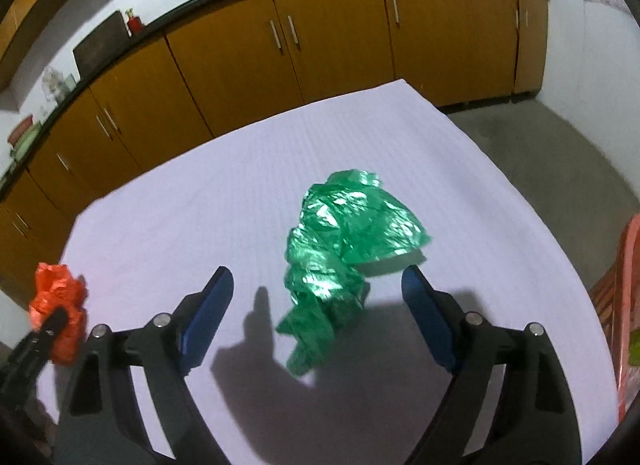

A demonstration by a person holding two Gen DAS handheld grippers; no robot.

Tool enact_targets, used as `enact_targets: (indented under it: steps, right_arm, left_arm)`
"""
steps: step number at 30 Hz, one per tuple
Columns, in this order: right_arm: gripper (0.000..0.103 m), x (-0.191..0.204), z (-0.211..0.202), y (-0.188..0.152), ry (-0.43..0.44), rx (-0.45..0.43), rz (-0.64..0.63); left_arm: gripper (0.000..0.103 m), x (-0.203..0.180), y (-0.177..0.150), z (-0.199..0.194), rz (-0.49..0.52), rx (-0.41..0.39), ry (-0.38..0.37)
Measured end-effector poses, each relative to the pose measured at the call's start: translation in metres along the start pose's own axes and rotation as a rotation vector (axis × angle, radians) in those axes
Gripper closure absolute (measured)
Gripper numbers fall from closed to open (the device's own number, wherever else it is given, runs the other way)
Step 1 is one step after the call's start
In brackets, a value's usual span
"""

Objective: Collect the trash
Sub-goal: 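Grasp the shiny green bag with the right tool while the left holds the red bag, then carry the red bag with the left tool while the right carries the green bag over the basket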

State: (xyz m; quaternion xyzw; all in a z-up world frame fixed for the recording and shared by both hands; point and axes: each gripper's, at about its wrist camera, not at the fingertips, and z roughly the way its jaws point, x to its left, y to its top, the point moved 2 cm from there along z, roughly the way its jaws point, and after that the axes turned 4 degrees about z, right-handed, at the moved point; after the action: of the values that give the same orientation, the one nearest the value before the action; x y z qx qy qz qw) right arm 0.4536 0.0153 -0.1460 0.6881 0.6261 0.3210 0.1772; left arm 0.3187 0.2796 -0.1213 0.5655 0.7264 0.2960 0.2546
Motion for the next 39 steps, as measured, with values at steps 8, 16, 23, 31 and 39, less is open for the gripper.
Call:
enact_targets:
  steps: [8,16,23,31,39]
  right_arm:
    - [0.044,0.007,0.017,0.005,-0.038,0.040,-0.022]
    - [0.065,0.000,0.013,0.004,-0.034,0.039,-0.037]
    - [0.065,-0.011,-0.014,-0.016,0.003,0.020,-0.059]
    - [0.065,-0.029,-0.065,-0.054,0.045,-0.019,-0.070]
    - [0.065,-0.048,-0.114,-0.073,0.048,-0.062,-0.043]
  left_arm:
    - [0.055,0.000,0.000,0.006,0.008,0.038,0.007]
    - [0.055,0.000,-0.002,0.009,0.009,0.056,0.011]
    - [0.055,0.002,-0.002,0.010,-0.001,0.060,0.001]
    - [0.053,0.006,-0.003,0.012,-0.008,0.071,-0.003]
    - [0.057,0.008,-0.004,0.007,-0.017,0.058,-0.019]
